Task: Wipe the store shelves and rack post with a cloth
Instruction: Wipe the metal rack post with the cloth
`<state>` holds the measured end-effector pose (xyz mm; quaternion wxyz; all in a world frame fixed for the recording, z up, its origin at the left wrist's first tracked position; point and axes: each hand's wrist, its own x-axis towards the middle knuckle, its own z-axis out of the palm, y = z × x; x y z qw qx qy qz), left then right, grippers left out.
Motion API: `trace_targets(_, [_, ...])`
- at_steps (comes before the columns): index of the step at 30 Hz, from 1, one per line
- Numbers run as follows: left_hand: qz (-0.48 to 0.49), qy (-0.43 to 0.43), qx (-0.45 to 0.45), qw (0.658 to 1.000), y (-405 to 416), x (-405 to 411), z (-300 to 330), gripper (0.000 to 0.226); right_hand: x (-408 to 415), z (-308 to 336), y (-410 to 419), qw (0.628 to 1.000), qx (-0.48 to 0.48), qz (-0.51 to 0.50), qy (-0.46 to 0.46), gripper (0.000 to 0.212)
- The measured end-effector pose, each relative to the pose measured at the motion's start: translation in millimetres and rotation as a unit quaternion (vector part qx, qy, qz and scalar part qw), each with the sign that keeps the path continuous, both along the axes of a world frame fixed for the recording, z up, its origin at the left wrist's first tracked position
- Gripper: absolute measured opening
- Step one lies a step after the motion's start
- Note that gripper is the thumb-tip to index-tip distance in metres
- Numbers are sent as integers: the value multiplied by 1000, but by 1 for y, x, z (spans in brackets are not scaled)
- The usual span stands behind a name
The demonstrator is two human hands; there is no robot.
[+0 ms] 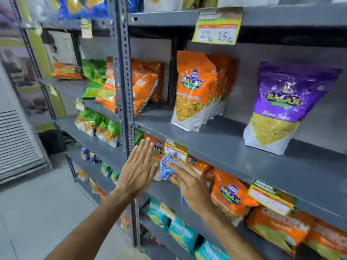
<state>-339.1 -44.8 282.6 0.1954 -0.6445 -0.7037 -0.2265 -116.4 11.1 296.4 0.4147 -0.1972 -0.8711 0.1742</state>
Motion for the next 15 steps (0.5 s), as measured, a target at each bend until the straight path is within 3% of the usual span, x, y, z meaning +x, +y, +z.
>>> trace_targets(5, [-35, -17, 70, 997, 45, -93, 59, 69, -97, 35, 35, 998, -9, -38, 54, 56])
trace_targets(10, [-81, -12, 161, 984, 102, -167, 130, 71, -177, 93, 71, 989, -35, -72, 127, 47])
trace_targets(15, [-119, -11, 253, 960, 170, -207, 173, 72, -233, 143, 134, 973, -21, -174, 151, 38])
